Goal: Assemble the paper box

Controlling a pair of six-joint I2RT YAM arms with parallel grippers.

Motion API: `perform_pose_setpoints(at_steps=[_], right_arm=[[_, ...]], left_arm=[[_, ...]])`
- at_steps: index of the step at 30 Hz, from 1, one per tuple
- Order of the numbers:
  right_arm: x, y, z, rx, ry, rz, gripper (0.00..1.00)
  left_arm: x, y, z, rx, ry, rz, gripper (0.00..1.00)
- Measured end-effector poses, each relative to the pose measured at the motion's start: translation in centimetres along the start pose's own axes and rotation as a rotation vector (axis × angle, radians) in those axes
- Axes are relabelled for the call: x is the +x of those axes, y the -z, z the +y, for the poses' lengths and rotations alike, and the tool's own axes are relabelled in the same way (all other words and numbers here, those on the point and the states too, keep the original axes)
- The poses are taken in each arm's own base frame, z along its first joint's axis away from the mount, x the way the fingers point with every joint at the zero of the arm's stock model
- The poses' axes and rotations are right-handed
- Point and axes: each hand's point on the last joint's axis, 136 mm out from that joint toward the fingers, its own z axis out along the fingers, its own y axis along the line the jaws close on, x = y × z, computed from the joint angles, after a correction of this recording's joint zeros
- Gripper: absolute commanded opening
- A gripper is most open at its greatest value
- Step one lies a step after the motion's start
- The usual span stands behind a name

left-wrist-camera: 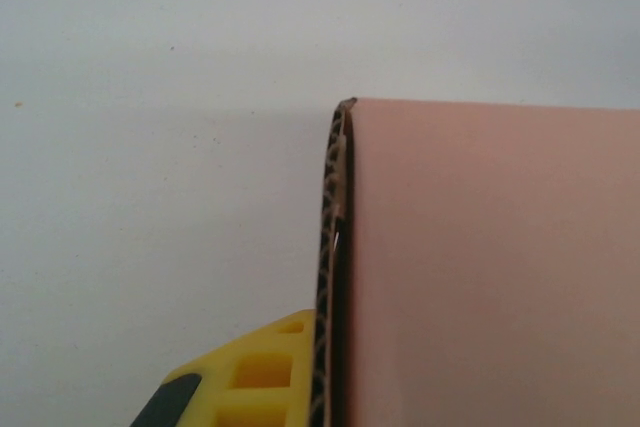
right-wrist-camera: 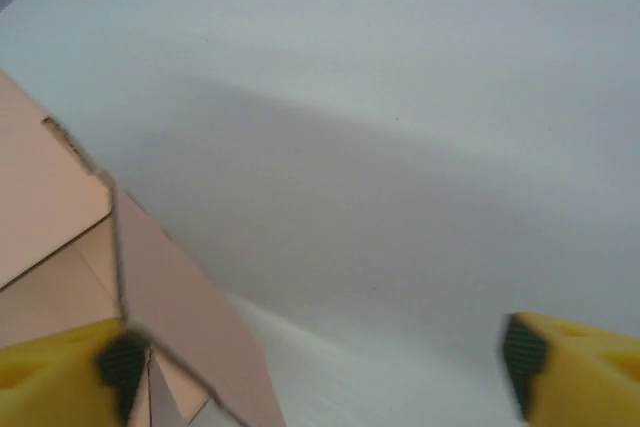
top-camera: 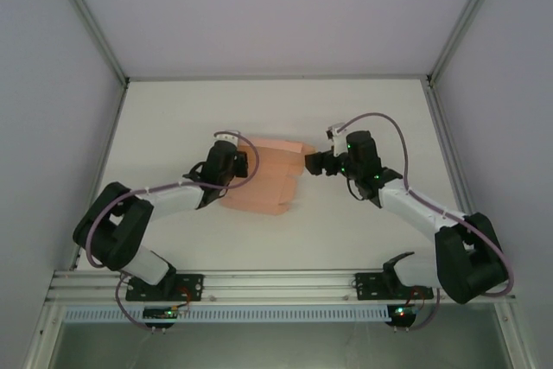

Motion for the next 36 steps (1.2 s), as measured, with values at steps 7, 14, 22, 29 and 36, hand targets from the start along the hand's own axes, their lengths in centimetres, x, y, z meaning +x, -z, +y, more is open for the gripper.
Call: perform_pose_setpoints(at_steps=[7,14,22,29,36], right_arm=[[-3.8,0.7,0.9,-0.016,-0.061,-0.068,0.99],[-5.2,1.1,1.5,-0.036,-0.106,-0.070,0.99],[-5.5,-0.1,2.1,-0.041,-0.088,-0.028,0.99],[-2.1,-4.8,3.0,-0.051,-0.060,0.123,0.99],[-0.5,-7.4,4.4,-0.054,-0.023,0.166,1.00]], left_arm=[[-1.5,0.9,-0.6,0.009,0.019,-0.050,0.00],[-1.5,0.9,0.4,-0.046,0.026,-0.059,0.00],[-1.3,0.9,0.8,-0.064,0.039,-0.052,0.00],[-1.3,0.9,0.7,-0.063,0.035,-0.054,0.00],[-1.3,1.0,0.4,-0.053,0.025,-0.054,0.00]])
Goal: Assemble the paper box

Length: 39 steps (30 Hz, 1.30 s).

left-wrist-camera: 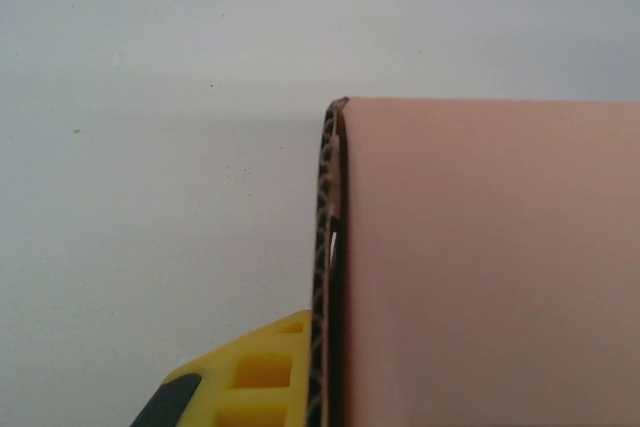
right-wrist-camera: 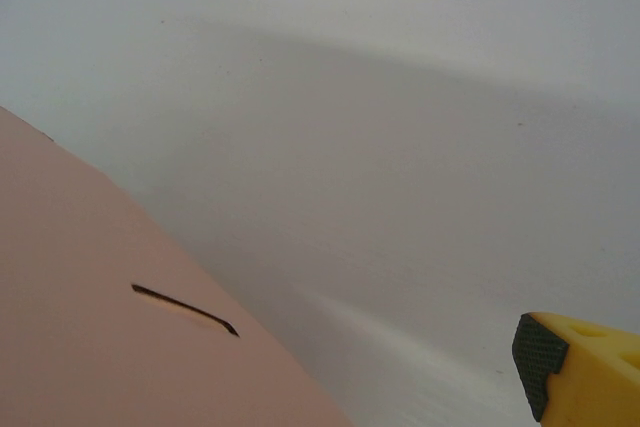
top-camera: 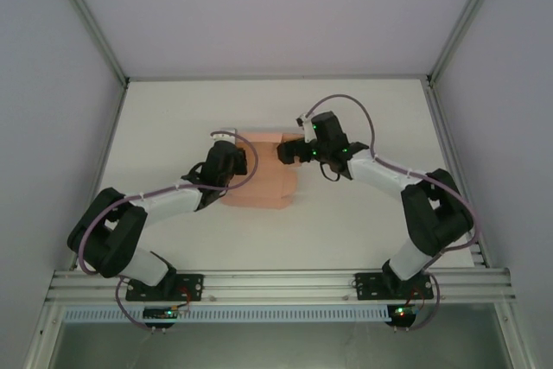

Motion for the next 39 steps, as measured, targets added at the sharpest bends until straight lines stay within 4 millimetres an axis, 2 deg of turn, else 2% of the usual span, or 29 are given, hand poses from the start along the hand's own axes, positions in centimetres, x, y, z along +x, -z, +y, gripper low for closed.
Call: perform_pose_setpoints(at_steps=[4,8,11,14,19,23,26,33,39], right_arm=[[-0.8,-0.8,-0.4,0.072,-0.022,-0.055,0.99],[-1.2,-0.7,-1.0,0.137,-0.059,-0.089,0.99],[-0.8,-0.2,-1.8,0.191,-0.077,-0.076,0.99],[0.2,1.3,-2.6,0.237,-0.091,-0.056,0.99],[3.4,4.1,-4.6,0.310,-0.110,-0.004,0.99],[6.3,4.7,-6.8,0.368,-0.145,0.068,0.99],[7.3,4.9,-7.4,0.387,-0.157,0.102,0.99],[7.2,5.0,-8.2,0.402,-0.177,0.093,0.99],[5.2,3.8,-7.4,0.294,-0.202,0.026,0.99]], left_arm=[[0.0,0.1,-0.2,-0.004,-0.011,-0.004,0.00],[0.0,0.2,-0.2,-0.018,-0.007,-0.012,0.00],[0.0,0.2,0.1,-0.035,-0.007,-0.016,0.00],[-0.3,0.2,0.1,-0.050,-0.018,-0.003,0.00],[-2.3,0.3,-0.7,-0.046,-0.022,-0.023,0.00],[-2.3,0.3,-0.4,-0.056,-0.027,-0.014,0.00],[-2.0,0.3,-0.3,-0.062,-0.032,-0.004,0.00],[-1.7,0.2,0.2,-0.078,-0.037,0.013,0.00],[-1.5,0.2,0.0,-0.061,-0.035,0.020,0.00]])
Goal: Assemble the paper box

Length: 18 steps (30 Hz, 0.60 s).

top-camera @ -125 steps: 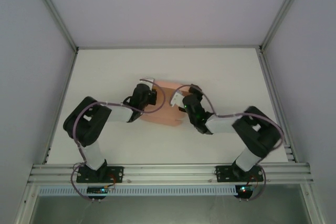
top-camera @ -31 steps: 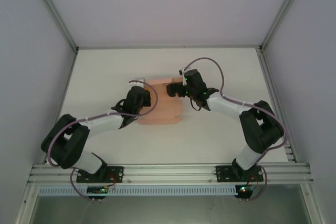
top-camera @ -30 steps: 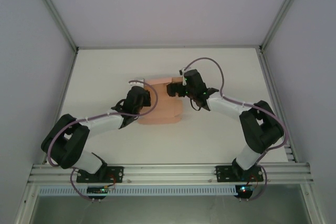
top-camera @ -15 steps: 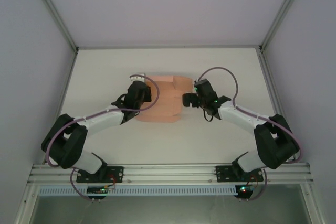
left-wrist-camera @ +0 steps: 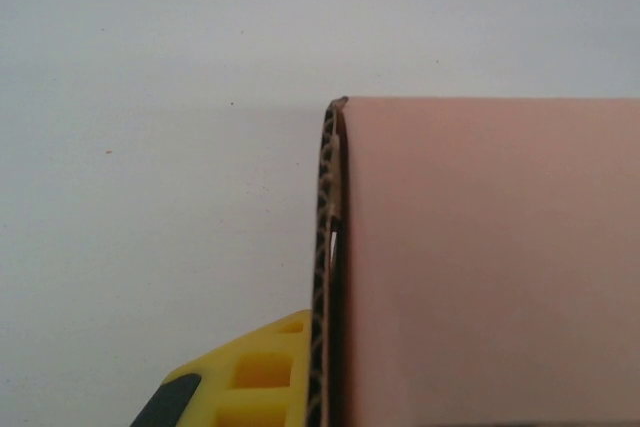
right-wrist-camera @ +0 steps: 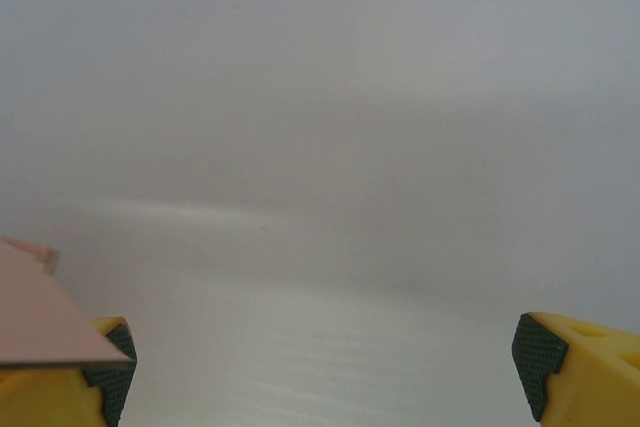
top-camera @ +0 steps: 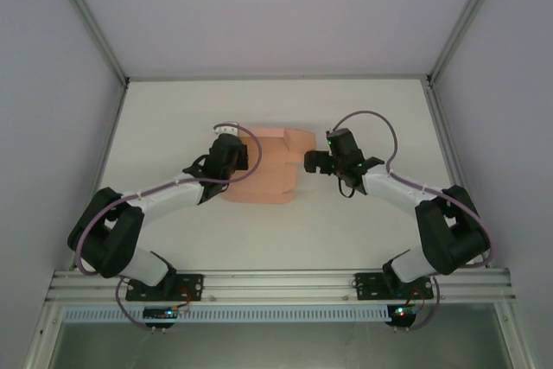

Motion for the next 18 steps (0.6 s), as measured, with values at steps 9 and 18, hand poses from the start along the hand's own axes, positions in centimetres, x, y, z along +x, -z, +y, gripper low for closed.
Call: perform_pose_setpoints(at_steps=[9,18], right_arm=[[-1.2,0.5,4.3,-0.254,0.027,-0.016,0.88],[-1.5,0.8,2.0,-0.361,-0.089,0.028,0.65]], left_arm=[[0.0,0.0,-0.1,0.015,0.010,0.006,0.00],[-0.4,1.8,-0.2,0.221,0.033,-0.007,0.00]])
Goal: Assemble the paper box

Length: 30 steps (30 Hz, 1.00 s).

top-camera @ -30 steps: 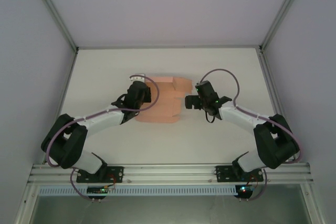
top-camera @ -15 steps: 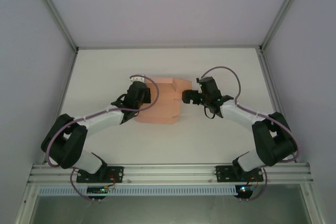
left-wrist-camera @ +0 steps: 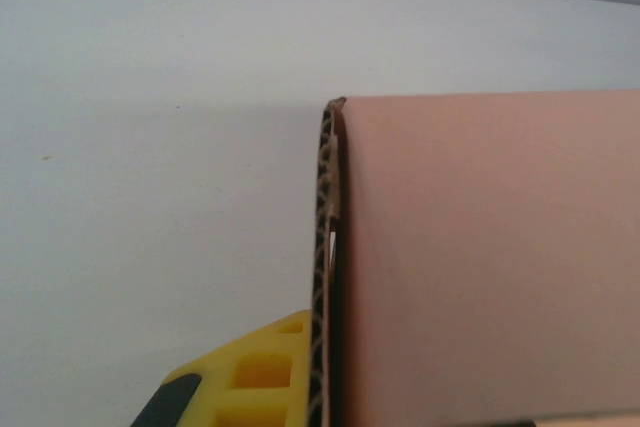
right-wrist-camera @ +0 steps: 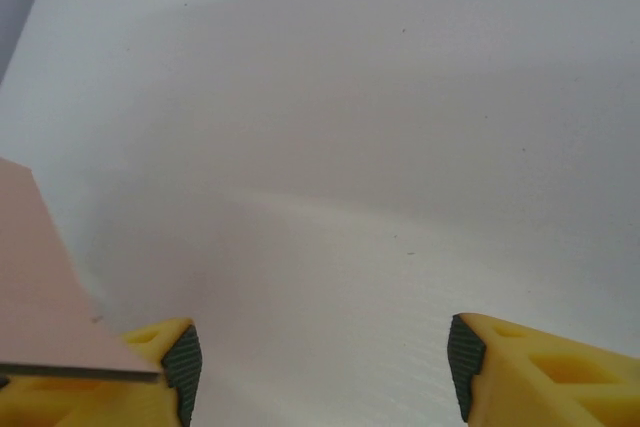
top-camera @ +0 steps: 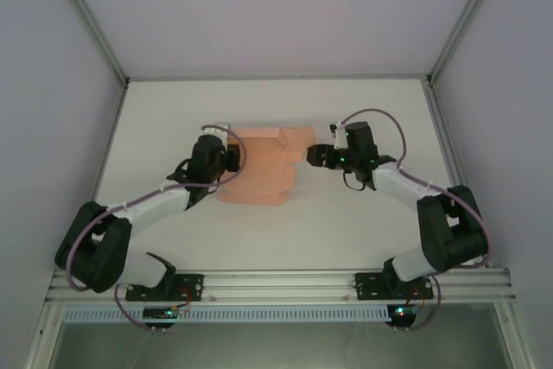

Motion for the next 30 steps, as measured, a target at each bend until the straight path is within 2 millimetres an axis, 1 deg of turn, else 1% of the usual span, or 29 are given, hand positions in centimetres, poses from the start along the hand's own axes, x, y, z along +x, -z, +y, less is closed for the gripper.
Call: perform_pose_setpoints(at_steps=[3,5,7,10,13,15,19,26,28,30], right_arm=[[-0.1,0.4,0.0,-0.030,0.007,0.011,0.65],[0.2,0.4,0.3,-0.039,0.032,0.029,0.65],[1.0,0.3,1.0,-0.050,0.059,0.054,0.67],[2.2,-0.1,2.1,-0.065,0.096,0.086,0.67],[3.1,-0.1,2.6,-0.062,0.118,0.092,0.69],[3.3,-0.2,2.8,-0.054,0.128,0.089,0.72],[2.8,-0.4,3.4,-0.047,0.140,0.067,0.76],[0.4,-0.3,5.5,-0.087,0.091,0.003,0.83],[0.1,-0.8,6.1,-0.096,0.081,-0.009,0.83],[0.1,-1.9,6.7,-0.095,0.072,-0.017,0.85]], left_arm=[[-0.2,0.5,-0.6,0.036,-0.021,-0.003,0.00],[-0.3,0.5,-0.6,0.035,-0.020,-0.006,0.00],[-0.3,0.5,-0.3,0.022,-0.013,-0.006,0.00],[-0.4,0.5,0.1,-0.001,0.000,-0.013,0.00],[-0.2,0.4,0.5,-0.021,0.007,-0.009,0.00],[0.1,0.3,0.6,-0.025,0.005,0.003,0.00],[0.8,0.0,0.8,-0.036,0.007,0.024,0.00],[1.4,-0.3,0.6,-0.049,0.016,0.039,0.00],[1.6,-0.5,0.5,-0.050,0.021,0.045,0.00],[1.6,-0.7,0.4,-0.053,0.031,0.049,0.00]])
